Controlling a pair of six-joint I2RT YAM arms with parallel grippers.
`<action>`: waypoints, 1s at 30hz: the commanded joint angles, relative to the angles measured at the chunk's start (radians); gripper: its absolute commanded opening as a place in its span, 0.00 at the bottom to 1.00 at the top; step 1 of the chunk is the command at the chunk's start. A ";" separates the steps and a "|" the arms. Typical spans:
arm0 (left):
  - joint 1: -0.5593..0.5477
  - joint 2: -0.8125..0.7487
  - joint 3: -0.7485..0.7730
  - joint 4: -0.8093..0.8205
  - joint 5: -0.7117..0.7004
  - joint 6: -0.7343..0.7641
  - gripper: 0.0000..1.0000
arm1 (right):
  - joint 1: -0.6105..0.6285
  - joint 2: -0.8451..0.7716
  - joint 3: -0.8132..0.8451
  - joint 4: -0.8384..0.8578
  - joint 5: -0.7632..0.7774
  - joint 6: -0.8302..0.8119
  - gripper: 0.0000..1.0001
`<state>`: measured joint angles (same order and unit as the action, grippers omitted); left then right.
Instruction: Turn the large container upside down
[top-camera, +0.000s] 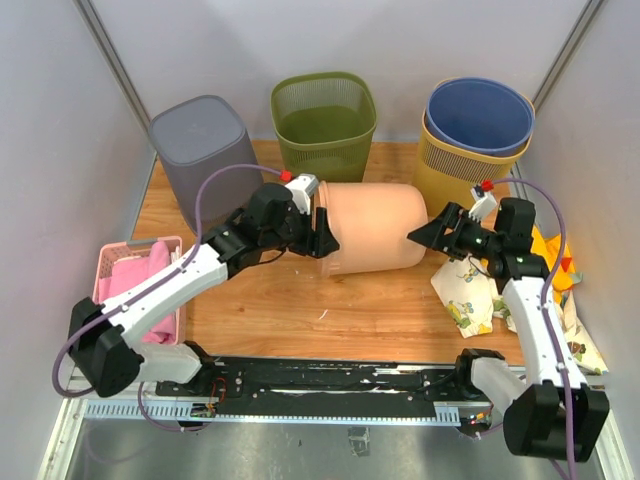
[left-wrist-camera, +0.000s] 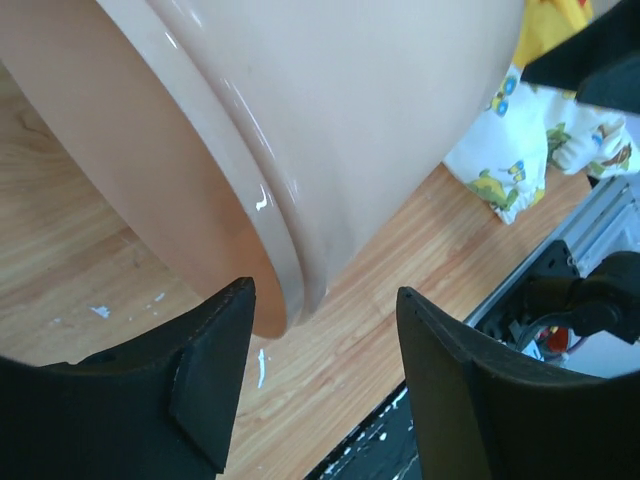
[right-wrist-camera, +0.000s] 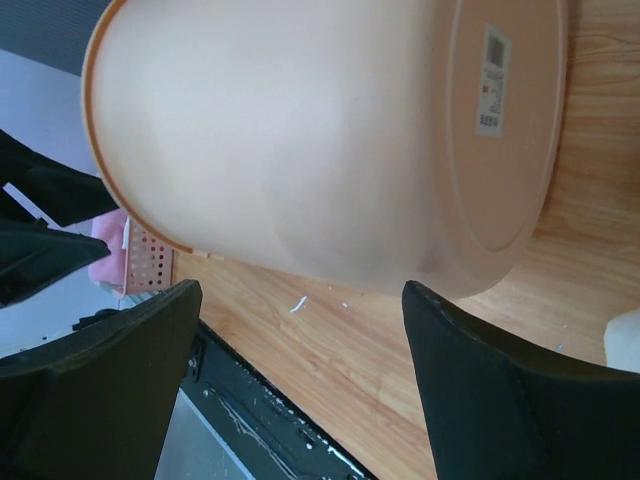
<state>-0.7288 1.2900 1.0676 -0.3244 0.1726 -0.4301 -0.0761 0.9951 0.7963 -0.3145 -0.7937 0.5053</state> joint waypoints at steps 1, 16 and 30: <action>-0.004 -0.079 0.067 -0.050 -0.123 0.023 0.64 | 0.015 -0.086 -0.029 -0.061 -0.029 0.037 0.83; -0.005 -0.022 0.028 0.136 -0.279 -0.061 0.62 | 0.015 -0.090 -0.010 -0.086 0.108 0.026 0.83; -0.004 0.047 -0.009 0.172 -0.278 -0.031 0.17 | 0.004 -0.055 0.081 -0.123 0.194 -0.021 0.83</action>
<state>-0.7303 1.3418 1.0786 -0.1524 -0.0738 -0.4938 -0.0719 0.9218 0.8021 -0.4194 -0.6525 0.5137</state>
